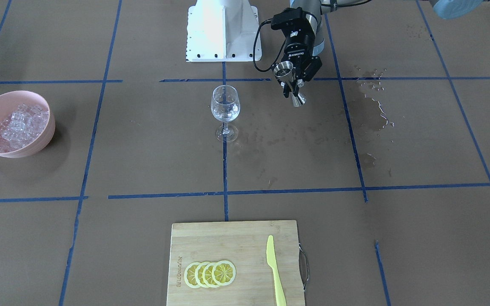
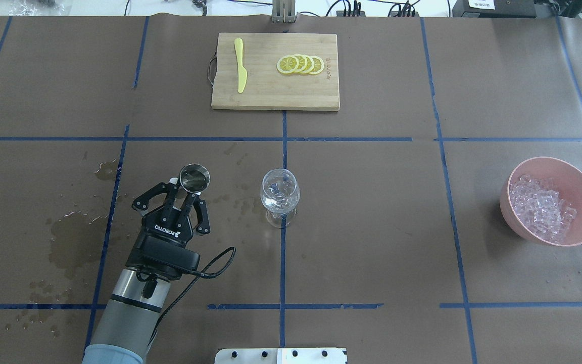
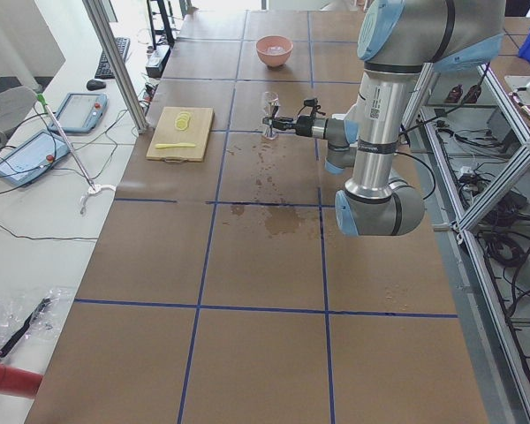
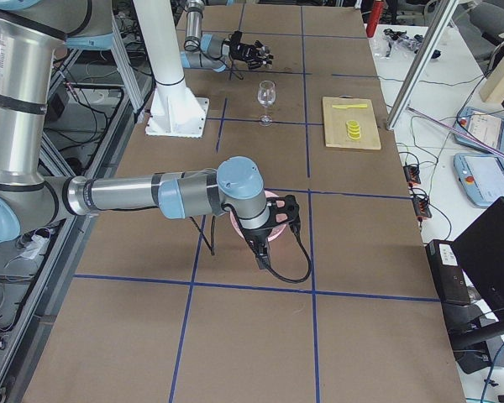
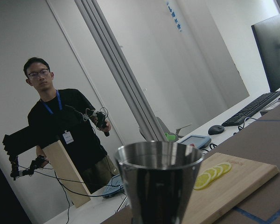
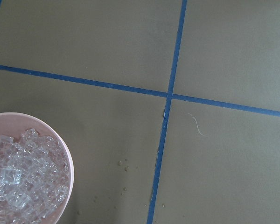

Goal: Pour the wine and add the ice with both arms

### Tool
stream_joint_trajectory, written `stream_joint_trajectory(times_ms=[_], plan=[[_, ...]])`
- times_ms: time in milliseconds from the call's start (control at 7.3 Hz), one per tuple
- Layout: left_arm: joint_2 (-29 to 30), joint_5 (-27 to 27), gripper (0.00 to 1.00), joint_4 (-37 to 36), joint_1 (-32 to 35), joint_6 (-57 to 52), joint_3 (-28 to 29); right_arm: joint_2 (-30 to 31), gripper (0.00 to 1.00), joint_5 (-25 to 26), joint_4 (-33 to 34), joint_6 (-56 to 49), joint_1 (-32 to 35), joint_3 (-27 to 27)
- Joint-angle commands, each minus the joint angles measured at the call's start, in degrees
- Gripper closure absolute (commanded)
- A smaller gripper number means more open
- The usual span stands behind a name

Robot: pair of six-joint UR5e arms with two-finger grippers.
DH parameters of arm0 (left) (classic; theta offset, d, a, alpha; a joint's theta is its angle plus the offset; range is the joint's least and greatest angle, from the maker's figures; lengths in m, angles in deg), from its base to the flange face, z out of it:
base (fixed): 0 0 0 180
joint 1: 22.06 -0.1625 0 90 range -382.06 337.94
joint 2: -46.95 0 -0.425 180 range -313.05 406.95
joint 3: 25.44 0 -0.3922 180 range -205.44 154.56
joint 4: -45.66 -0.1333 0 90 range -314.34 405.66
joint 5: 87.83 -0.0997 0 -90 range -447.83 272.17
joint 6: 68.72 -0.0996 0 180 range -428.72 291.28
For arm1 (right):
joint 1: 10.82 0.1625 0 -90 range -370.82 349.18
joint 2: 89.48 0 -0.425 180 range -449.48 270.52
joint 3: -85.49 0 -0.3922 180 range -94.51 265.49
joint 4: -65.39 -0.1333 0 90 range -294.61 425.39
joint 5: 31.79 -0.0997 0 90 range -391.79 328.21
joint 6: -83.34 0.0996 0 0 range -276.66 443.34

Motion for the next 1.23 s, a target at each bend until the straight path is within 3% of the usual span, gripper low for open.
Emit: stream_joint_trajectory(times_ms=[0, 548, 1096], plan=[[2.6, 0.6, 1.0, -7.9, -0.2, -0.1, -0.3, 0.0, 0.0, 0.1, 0.0, 0.0, 0.0, 0.0], [6.1, 1.0, 1.0, -20.6, -0.3, -0.2, -2.2, 0.4, 0.0, 0.1, 0.0, 0.0, 0.4, 0.0], [6.1, 2.7, 1.0, -21.2, 1.0, 0.3, -2.3, 1.1, 0.0, 0.0, 0.0, 0.1, 0.6, 0.1]])
